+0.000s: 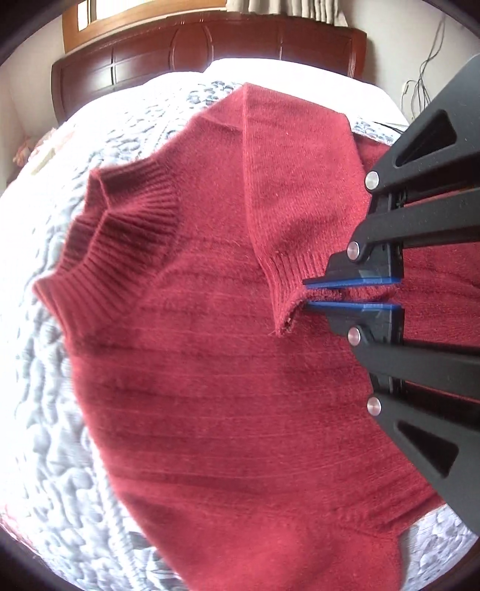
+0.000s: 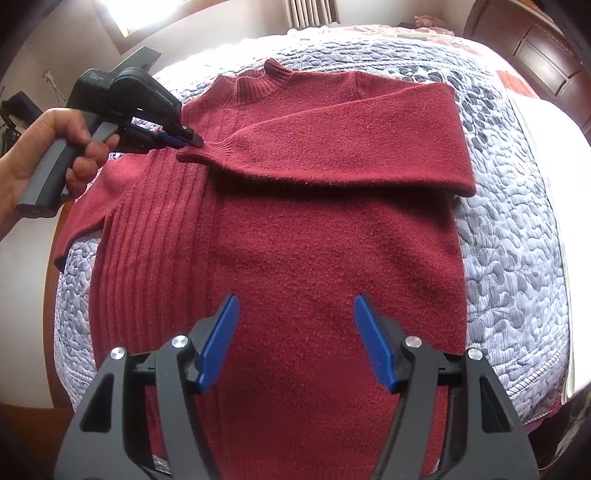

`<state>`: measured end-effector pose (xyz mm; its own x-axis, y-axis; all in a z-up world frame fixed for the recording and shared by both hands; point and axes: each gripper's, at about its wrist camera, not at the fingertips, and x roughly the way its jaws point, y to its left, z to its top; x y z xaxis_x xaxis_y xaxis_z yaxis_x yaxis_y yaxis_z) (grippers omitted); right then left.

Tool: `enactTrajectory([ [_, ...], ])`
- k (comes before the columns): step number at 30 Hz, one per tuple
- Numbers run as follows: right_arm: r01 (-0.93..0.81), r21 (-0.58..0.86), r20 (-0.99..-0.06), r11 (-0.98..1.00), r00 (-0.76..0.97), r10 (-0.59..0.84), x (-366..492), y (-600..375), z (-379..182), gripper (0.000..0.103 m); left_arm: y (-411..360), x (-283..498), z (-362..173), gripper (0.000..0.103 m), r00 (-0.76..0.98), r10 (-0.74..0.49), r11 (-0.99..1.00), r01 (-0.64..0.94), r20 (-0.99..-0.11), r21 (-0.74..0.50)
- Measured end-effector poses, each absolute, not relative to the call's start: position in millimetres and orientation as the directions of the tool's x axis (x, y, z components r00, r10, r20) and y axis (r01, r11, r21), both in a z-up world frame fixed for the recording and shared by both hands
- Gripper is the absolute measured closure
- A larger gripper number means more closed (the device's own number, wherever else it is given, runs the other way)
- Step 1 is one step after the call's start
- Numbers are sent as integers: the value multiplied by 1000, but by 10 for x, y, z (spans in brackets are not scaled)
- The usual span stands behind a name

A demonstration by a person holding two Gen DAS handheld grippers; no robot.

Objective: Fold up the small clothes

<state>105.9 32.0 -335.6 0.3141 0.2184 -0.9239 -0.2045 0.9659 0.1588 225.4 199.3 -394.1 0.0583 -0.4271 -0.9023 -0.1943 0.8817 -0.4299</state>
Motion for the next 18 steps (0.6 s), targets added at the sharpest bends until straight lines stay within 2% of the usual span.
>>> enactTrajectory([
  [4, -203, 168, -925, 965, 306, 225, 1059, 336, -3372, 38, 2067, 2167, -3780, 97, 103, -412, 897, -131, -905, -423],
  [13, -213, 168, -927, 962, 297, 228, 1057, 370, -3388, 38, 2355, 2175, -2808, 97, 398, -400, 913, 93, -826, -397],
  [18, -227, 163, -927, 960, 299, 228, 1051, 405, -3392, 38, 2689, 2196, -2980, 97, 388, -410, 904, 57, -825, -423],
])
